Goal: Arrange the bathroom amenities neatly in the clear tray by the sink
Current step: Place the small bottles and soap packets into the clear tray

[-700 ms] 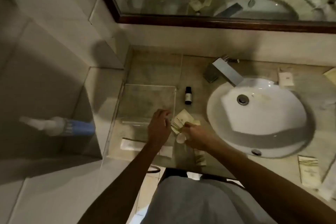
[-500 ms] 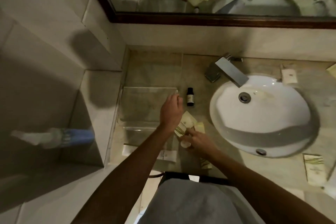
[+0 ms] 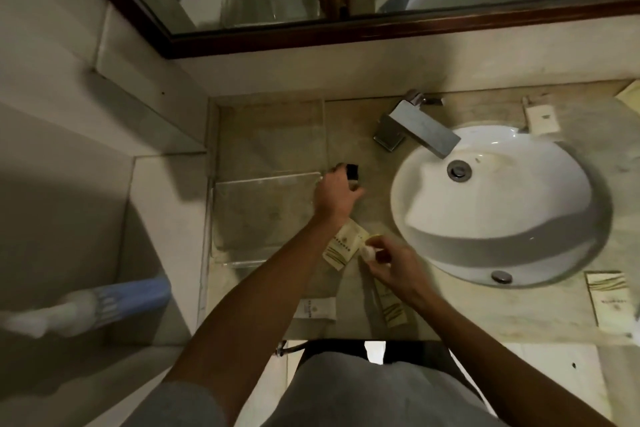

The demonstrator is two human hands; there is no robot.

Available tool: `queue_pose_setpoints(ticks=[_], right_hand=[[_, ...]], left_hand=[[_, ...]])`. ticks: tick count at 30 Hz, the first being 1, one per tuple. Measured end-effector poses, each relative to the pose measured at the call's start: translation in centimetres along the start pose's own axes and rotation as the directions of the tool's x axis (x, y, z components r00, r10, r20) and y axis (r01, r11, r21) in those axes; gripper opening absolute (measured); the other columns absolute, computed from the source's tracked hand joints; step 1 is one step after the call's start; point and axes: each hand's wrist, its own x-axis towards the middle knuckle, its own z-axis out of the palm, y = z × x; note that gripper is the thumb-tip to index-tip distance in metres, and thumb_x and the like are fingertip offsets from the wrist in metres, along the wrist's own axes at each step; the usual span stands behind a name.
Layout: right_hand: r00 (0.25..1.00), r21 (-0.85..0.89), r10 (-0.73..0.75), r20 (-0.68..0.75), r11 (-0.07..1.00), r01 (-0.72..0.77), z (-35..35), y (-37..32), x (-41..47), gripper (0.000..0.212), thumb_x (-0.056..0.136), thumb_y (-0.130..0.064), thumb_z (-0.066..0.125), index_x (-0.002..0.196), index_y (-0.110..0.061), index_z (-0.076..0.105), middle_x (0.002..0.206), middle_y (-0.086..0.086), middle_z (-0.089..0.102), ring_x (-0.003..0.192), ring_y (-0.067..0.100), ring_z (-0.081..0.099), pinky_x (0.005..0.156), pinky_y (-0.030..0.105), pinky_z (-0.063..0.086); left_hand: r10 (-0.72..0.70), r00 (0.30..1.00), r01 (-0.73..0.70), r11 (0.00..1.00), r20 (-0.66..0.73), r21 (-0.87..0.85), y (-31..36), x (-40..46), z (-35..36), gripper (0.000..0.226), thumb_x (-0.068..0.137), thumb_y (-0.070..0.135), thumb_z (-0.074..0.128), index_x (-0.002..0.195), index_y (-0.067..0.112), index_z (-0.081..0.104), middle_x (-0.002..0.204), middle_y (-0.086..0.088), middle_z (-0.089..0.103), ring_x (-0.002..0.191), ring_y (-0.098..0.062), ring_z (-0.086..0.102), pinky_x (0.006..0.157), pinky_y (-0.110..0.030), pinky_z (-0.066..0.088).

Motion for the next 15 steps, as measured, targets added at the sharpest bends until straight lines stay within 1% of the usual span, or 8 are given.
queue_pose_setpoints(ticks=[1,3,5,8,10,11,13,15], right_hand=[[1.0,-0.007,-0.011,0.002,1.0,0.011,0.0,0.4,0.1,0.023,0.086,-0.029,0.072,0.107,-0.031,0.063,0.097,-0.014,0.065,0.082,-0.004,0.063,0.068,0.017,0.053],[0.997,-0.101,-0.071,0.022,0.992,0.073,0.0,1.3,0.3,0.028,0.084,-0.03,0.072,0.111,-0.032,0.062,0.106,-0.012,0.061,0.084,0.0,0.062,0.071,0.026,0.055],[0.988,-0.257,-0.148,0.043,0.954,0.154,0.1,2.2,0.4,0.038,0.083,-0.031,0.073,0.119,-0.027,0.061,0.113,-0.008,0.055,0.088,0.007,0.058,0.075,0.029,0.054],[0.983,-0.406,-0.181,0.041,0.896,0.182,0.0,2.7,0.4,0.048,0.081,-0.036,0.074,0.124,-0.018,0.062,0.116,0.003,0.056,0.092,0.018,0.057,0.076,0.03,0.052],[0.985,-0.462,-0.169,0.041,0.871,0.169,-0.1,2.7,0.4,0.049,0.082,-0.04,0.072,0.124,-0.018,0.062,0.116,0.005,0.056,0.093,0.019,0.057,0.076,0.031,0.051],[0.986,-0.471,-0.159,0.042,0.868,0.16,-0.1,2.7,0.4,0.049,0.082,-0.042,0.071,0.123,-0.018,0.061,0.116,0.004,0.056,0.093,0.018,0.057,0.076,0.031,0.051],[0.988,-0.48,-0.149,0.046,0.864,0.153,0.0,2.6,0.3,0.049,0.081,-0.046,0.07,0.122,-0.02,0.059,0.117,0.003,0.056,0.095,0.017,0.057,0.077,0.029,0.05],[0.989,-0.49,-0.143,0.043,0.859,0.145,0.1,2.4,0.2,0.049,0.082,-0.048,0.07,0.122,-0.022,0.058,0.119,0.002,0.057,0.097,0.016,0.055,0.079,0.029,0.048]], left_hand=[[0.027,0.999,-0.029,0.999,-0.048,-0.038,-0.5,-0.4,-0.6,0.043,0.085,0.033,0.071,0.122,0.016,0.058,0.112,-0.004,0.065,0.1,-0.019,0.063,0.081,-0.031,0.053],[0.093,0.986,-0.098,0.995,-0.137,-0.024,-2.5,-1.0,-2.1,0.038,0.089,0.032,0.065,0.124,0.017,0.059,0.11,-0.002,0.064,0.095,-0.015,0.061,0.076,-0.026,0.049],[0.117,0.981,-0.115,0.993,-0.156,0.017,-5.7,-1.1,-3.3,0.039,0.091,0.035,0.06,0.126,0.017,0.059,0.113,-0.003,0.062,0.096,-0.018,0.06,0.076,-0.031,0.049],[0.119,0.992,-0.115,0.989,-0.042,0.09,-10.2,-1.1,-3.8,0.046,0.094,0.043,0.055,0.134,0.021,0.055,0.121,-0.004,0.061,0.105,-0.022,0.059,0.085,-0.037,0.051],[0.128,0.991,-0.133,0.985,0.048,0.113,-12.1,-1.2,-3.7,0.049,0.093,0.043,0.057,0.136,0.019,0.053,0.13,-0.006,0.059,0.114,-0.024,0.057,0.093,-0.04,0.049],[0.129,0.989,-0.137,0.985,0.071,0.109,-12.8,-1.3,-3.8,0.05,0.092,0.041,0.06,0.136,0.018,0.054,0.132,-0.006,0.059,0.116,-0.025,0.056,0.095,-0.04,0.048],[0.14,0.987,-0.145,0.987,0.076,0.073,-13.4,-1.4,-3.9,0.049,0.088,0.037,0.065,0.132,0.017,0.058,0.129,-0.005,0.061,0.113,-0.024,0.058,0.095,-0.038,0.048],[0.162,0.985,-0.166,0.985,0.058,0.055,-13.3,-1.3,-4.1,0.045,0.087,0.036,0.067,0.127,0.016,0.061,0.124,-0.004,0.063,0.108,-0.023,0.06,0.09,-0.035,0.048]])
